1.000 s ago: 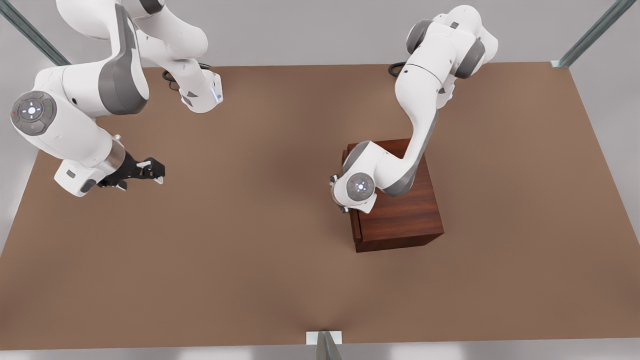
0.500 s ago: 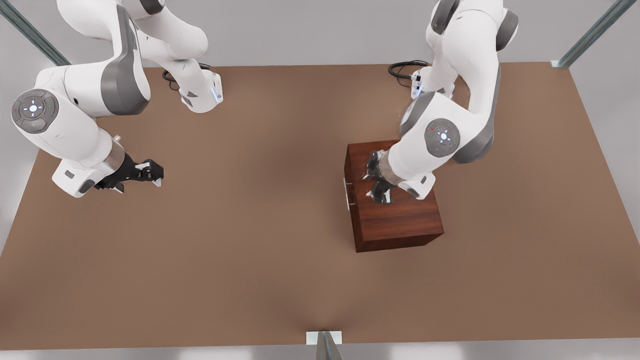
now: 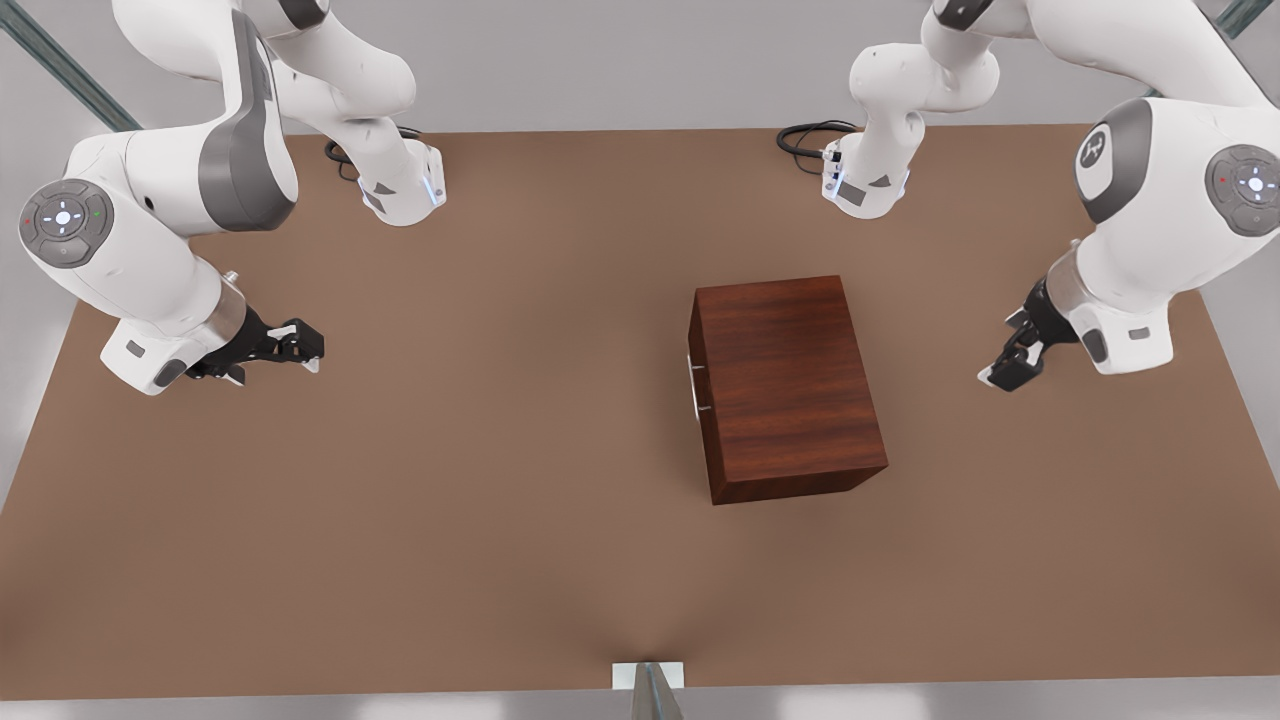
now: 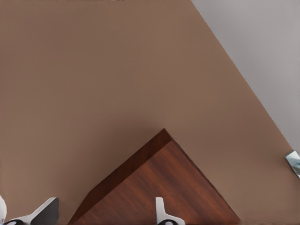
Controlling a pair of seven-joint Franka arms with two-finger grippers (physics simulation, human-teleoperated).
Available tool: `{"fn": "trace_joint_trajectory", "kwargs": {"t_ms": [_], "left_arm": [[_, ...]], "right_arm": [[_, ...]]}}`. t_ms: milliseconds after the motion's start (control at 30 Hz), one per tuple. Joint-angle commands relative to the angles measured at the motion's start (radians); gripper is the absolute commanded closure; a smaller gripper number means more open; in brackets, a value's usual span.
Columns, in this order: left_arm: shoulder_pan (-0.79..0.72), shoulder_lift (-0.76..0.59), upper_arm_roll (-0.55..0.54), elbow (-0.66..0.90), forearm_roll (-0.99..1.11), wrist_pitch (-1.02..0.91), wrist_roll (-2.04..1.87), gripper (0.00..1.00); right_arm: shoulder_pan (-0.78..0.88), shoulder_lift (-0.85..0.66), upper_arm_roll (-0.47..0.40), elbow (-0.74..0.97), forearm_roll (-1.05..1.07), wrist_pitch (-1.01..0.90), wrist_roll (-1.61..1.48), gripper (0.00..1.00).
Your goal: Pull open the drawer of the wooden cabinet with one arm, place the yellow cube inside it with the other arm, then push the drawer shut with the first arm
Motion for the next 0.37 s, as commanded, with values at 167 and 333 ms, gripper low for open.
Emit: {"fn": "trace_joint_trajectory", "kwargs": {"t_ms": [167, 333], "left_arm": [[0.012, 0.014, -0.004, 0.01, 0.017, -0.005, 1.041, 0.0], [0.01, 0.02, -0.004, 0.01, 0.061, -0.007, 1.041, 0.0]], "right_arm": [[0.0, -0.001, 0.0, 0.0, 0.002, -0.001, -0.003, 0.0], [0.0, -0.001, 0.0, 0.0, 0.002, -0.001, -0.003, 0.0]]}}
